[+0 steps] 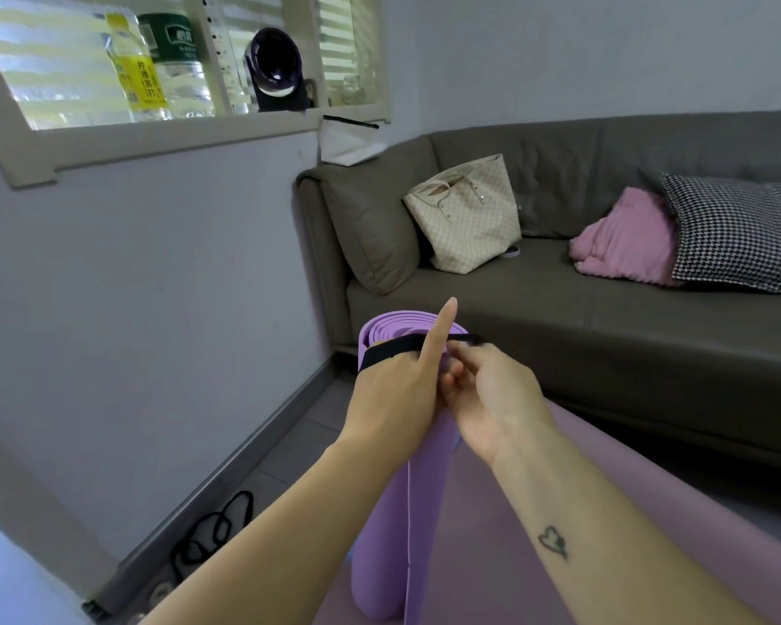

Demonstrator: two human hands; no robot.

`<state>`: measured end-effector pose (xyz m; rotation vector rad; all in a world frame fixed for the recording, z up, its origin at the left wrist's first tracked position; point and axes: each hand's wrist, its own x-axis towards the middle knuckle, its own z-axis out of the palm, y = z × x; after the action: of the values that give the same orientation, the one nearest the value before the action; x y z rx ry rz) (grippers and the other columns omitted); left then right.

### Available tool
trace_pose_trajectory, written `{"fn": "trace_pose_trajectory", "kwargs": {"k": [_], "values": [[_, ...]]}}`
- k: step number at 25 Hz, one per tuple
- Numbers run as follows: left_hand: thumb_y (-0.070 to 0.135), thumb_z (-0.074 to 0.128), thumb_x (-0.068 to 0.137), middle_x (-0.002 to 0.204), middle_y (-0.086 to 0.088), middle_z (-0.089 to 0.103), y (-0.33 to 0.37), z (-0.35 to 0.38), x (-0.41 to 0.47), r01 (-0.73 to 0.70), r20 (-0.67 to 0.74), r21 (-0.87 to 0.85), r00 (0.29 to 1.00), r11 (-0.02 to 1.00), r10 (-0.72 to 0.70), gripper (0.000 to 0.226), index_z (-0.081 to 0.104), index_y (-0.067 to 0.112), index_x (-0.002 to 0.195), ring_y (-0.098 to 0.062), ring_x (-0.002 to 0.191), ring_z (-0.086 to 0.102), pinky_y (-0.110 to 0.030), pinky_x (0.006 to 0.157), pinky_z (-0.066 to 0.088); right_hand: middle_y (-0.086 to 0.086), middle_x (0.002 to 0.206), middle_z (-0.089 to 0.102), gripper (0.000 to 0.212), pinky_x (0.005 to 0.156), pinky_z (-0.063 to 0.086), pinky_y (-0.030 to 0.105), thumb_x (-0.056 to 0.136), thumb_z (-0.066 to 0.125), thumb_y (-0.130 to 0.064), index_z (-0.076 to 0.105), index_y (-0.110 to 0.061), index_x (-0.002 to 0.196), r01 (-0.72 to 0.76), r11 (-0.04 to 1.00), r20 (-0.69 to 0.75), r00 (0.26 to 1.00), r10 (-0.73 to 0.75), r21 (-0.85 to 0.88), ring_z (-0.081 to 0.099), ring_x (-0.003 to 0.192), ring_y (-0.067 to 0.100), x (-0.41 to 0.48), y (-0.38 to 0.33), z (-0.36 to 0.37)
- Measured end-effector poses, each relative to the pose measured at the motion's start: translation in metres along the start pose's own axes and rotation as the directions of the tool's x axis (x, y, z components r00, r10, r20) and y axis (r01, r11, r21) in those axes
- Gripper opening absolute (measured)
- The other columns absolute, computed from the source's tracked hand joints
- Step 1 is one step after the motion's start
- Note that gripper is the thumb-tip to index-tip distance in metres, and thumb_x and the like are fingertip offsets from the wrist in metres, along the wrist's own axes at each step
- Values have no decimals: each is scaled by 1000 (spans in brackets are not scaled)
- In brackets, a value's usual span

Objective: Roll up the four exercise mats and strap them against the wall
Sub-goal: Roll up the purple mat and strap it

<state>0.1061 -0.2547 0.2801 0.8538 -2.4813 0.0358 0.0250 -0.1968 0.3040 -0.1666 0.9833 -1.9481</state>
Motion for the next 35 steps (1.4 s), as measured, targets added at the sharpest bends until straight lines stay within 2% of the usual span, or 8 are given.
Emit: {"fn": "trace_pose_trajectory", "kwargs": {"k": [5, 9, 14, 18, 24, 28, 32, 35], "values": [[31, 54, 94, 85, 5, 65, 1, -2, 5, 19, -4, -52, 1000, 998, -20, 73, 9, 33, 151, -15, 83, 59, -28, 114, 0, 7, 97, 65, 25, 79, 51, 30, 88, 42, 7, 64, 1, 99, 345, 785, 53, 926, -373, -515, 65, 85, 20, 15, -2, -21], [36, 61, 89, 113, 12, 57, -3, -16, -10, 38, -3, -238, 999, 970, -40, 61, 31, 35, 141, -12, 107, 53, -21, 106, 17, 4, 88, 72, 19, 70, 50, 20, 97, 46, -7, 65, -7, 93, 132, 844, 249, 969, 2, -520, 64, 78, 14, 44, -19, -27], [35, 65, 87, 106, 15, 45, -17, -26, -24, 30, 80, -308, 997, 951, -6, 58, 36, 33, 136, -7, 108, 43, 7, 91, -11, 23, 109, 66, 41, 89, 49, 35, 101, 45, -26, 61, 10, 114, 196, 596, 465, 818, 339, -778, 63, 92, 24, 74, -35, 5], [38, 66, 85, 99, 27, 37, -20, -31, -35, -3, 127, -366, 990, 931, 53, 60, 36, 34, 137, 3, 99, 34, -16, 95, 29, 12, 90, 65, 37, 84, 45, 38, 97, 45, -23, 63, 9, 97, 483, 290, 563, 724, 399, -826, 56, 80, 18, 84, -25, 38], [45, 64, 84, 108, 20, 46, -34, -35, -43, -88, 125, -293, 984, 952, 129, 62, 33, 38, 137, 0, 102, 39, -28, 104, 23, 5, 78, 59, 35, 78, 41, 33, 97, 38, -27, 59, -10, 75, 576, 72, 487, 611, 624, -814, 50, 71, 17, 84, -7, 85], [44, 69, 79, 97, 31, 42, -46, -37, -49, -72, 101, -363, 988, 929, 116, 61, 34, 44, 129, 16, 96, 37, -14, 95, 29, 17, 95, 65, 66, 82, 48, 35, 97, 30, -53, 69, 0, 100, 203, 73, 172, 531, 830, -977, 62, 79, 23, 108, -8, 75], [39, 70, 74, 97, 31, 46, -73, -39, -45, -1, 75, -435, 996, 900, 37, 57, 39, 45, 120, 11, 92, 46, -8, 83, 34, 17, 114, 65, 71, 100, 41, 40, 96, 28, -59, 68, -3, 110, -11, 326, 275, 506, 817, -945, 59, 102, 31, 141, 7, 27], [38, 69, 74, 95, 29, 49, -85, -39, -40, 5, 79, -435, 996, 900, 33, 54, 46, 35, 123, 6, 90, 49, -7, 82, 35, 11, 98, 65, 50, 79, 49, 30, 102, 27, -40, 63, -6, 106, 103, 328, 299, 716, 631, -939, 58, 82, 19, 141, 18, 1]]}}
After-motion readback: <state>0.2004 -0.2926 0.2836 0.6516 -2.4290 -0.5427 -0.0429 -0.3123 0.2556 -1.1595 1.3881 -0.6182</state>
